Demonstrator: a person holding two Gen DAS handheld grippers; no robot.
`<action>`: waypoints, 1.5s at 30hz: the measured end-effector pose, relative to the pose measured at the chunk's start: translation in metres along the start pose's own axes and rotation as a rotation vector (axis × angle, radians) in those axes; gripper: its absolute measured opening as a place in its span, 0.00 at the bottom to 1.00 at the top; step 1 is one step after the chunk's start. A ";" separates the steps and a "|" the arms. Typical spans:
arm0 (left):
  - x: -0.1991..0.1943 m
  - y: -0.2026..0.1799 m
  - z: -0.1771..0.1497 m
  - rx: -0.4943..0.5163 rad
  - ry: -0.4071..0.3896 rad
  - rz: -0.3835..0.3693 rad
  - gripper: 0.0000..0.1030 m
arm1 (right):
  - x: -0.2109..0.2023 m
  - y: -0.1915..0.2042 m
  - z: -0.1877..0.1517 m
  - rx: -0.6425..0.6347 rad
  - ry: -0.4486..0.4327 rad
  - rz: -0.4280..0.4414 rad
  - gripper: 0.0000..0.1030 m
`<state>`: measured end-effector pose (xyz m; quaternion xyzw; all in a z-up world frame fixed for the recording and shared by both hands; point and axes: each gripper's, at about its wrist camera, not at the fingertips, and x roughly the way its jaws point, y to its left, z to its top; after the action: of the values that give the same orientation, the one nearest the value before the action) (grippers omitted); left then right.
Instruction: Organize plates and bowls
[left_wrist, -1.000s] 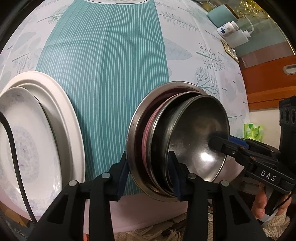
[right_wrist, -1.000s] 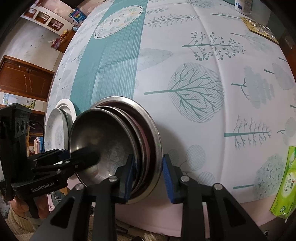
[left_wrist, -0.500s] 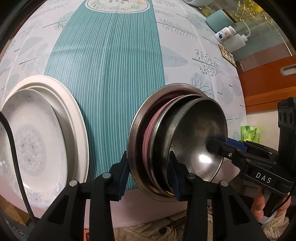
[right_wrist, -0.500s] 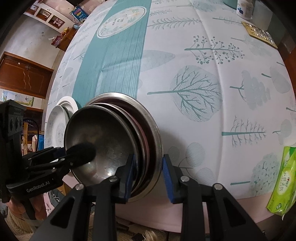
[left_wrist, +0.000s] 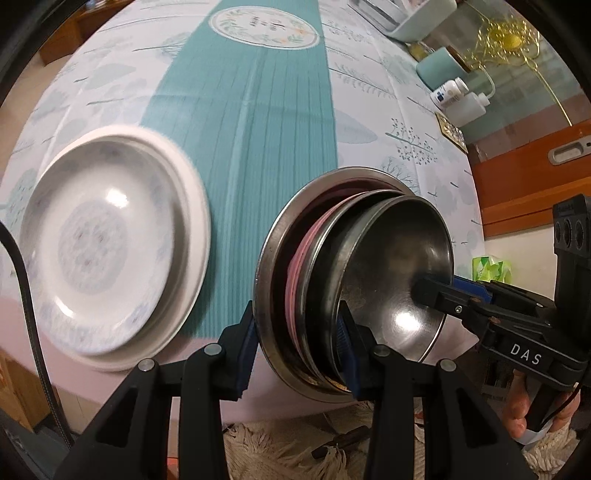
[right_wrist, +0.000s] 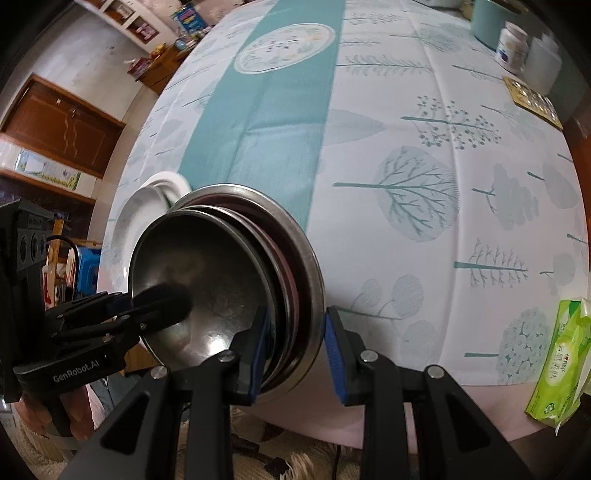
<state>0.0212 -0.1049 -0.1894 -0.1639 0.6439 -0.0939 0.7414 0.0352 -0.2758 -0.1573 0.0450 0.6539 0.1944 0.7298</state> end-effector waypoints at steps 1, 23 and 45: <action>-0.003 0.003 -0.004 -0.007 -0.003 0.003 0.37 | 0.000 0.004 -0.002 -0.012 0.003 0.006 0.28; -0.052 0.093 -0.029 -0.062 -0.035 0.017 0.37 | 0.020 0.092 -0.003 -0.106 0.017 0.022 0.28; -0.044 0.222 0.053 0.145 0.097 -0.027 0.37 | 0.093 0.188 0.042 0.121 -0.007 -0.095 0.29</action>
<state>0.0509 0.1227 -0.2234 -0.1136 0.6681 -0.1579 0.7182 0.0407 -0.0632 -0.1781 0.0585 0.6632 0.1198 0.7365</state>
